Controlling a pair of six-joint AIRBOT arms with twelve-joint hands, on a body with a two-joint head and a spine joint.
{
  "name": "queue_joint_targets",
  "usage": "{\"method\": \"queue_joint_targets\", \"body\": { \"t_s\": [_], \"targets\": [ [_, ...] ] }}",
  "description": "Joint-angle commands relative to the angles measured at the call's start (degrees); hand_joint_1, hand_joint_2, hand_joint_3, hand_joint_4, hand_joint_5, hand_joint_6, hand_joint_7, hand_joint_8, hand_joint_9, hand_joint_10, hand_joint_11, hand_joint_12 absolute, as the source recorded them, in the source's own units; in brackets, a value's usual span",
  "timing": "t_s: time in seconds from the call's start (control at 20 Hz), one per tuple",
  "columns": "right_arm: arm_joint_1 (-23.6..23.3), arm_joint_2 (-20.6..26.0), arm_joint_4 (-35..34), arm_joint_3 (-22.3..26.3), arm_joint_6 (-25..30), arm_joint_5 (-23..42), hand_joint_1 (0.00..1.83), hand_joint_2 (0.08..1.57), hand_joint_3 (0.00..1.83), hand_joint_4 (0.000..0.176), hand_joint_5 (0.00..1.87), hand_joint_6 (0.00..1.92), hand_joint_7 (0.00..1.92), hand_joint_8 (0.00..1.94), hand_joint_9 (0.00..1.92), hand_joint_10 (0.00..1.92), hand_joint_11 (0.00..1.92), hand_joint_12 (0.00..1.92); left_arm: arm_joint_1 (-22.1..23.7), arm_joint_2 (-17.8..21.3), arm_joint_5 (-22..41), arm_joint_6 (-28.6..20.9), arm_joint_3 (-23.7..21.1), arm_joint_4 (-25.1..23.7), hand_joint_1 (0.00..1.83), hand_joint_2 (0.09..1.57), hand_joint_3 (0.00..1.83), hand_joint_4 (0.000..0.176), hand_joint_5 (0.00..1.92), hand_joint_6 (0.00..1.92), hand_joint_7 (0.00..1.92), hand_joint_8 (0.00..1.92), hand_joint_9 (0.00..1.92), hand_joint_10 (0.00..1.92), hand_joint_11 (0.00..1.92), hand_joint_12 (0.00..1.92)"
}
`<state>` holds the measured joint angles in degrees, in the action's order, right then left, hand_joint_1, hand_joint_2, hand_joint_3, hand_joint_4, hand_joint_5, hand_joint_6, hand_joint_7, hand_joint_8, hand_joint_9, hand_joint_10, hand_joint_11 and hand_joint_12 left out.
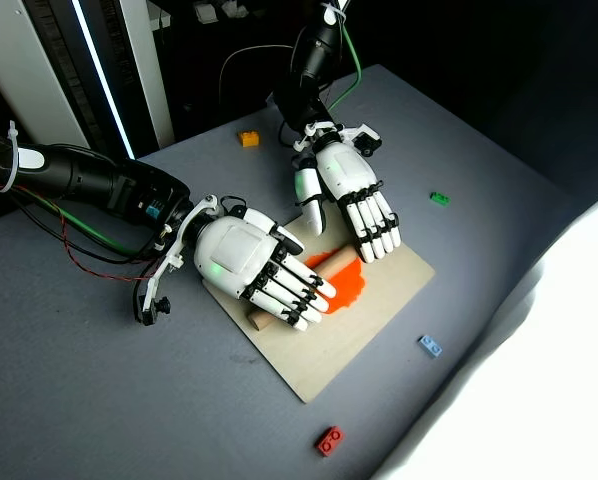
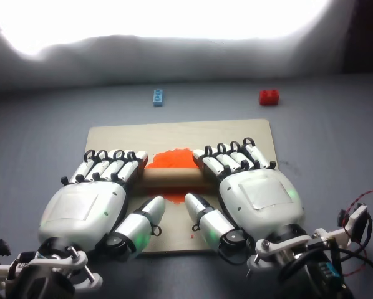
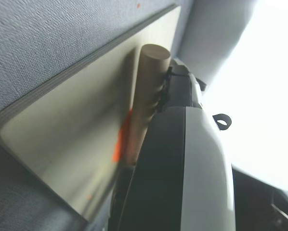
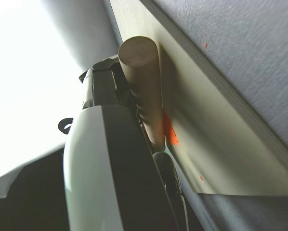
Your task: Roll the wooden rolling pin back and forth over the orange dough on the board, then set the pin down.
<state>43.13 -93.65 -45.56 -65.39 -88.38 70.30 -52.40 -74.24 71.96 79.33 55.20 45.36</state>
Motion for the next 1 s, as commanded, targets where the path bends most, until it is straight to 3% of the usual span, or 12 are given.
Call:
{"method": "queue_joint_targets", "body": {
  "t_s": [0.0,0.75,0.85,0.95],
  "targets": [
    [0.7,-0.1,1.8,0.6,0.1,1.2,0.00,1.57,0.02,0.000,0.33,0.01,0.39,0.01,0.36,0.01,0.00,0.90,-0.4,0.2,2.8,-0.3,-0.2,-1.7,0.00,1.54,0.00,0.000,0.18,0.00,0.23,0.00,0.18,0.00,0.00,0.23],
    [1.5,0.2,2.0,3.4,-1.3,2.4,0.00,1.57,0.02,0.000,0.33,0.01,0.39,0.01,0.36,0.01,0.00,0.86,-2.1,1.4,4.2,-1.1,-2.8,-2.6,0.00,1.53,0.00,0.000,0.19,0.00,0.23,0.00,0.18,0.00,0.00,0.25],
    [1.6,0.3,2.1,3.7,-1.3,2.5,0.00,1.57,0.02,0.000,0.31,0.01,0.38,0.01,0.36,0.01,0.00,0.88,-2.9,1.4,5.0,-1.2,-3.4,-2.6,0.00,1.53,0.00,0.000,0.17,0.00,0.21,0.00,0.16,0.00,0.00,0.17],
    [1.7,0.3,2.1,3.9,-1.5,2.6,0.00,1.57,0.01,0.000,0.30,0.00,0.36,0.01,0.32,0.01,0.00,0.73,-3.5,1.4,5.9,-1.4,-4.0,-2.6,0.00,1.53,0.00,0.000,0.18,0.01,0.22,0.00,0.16,0.00,0.00,0.17]
  ]
}}
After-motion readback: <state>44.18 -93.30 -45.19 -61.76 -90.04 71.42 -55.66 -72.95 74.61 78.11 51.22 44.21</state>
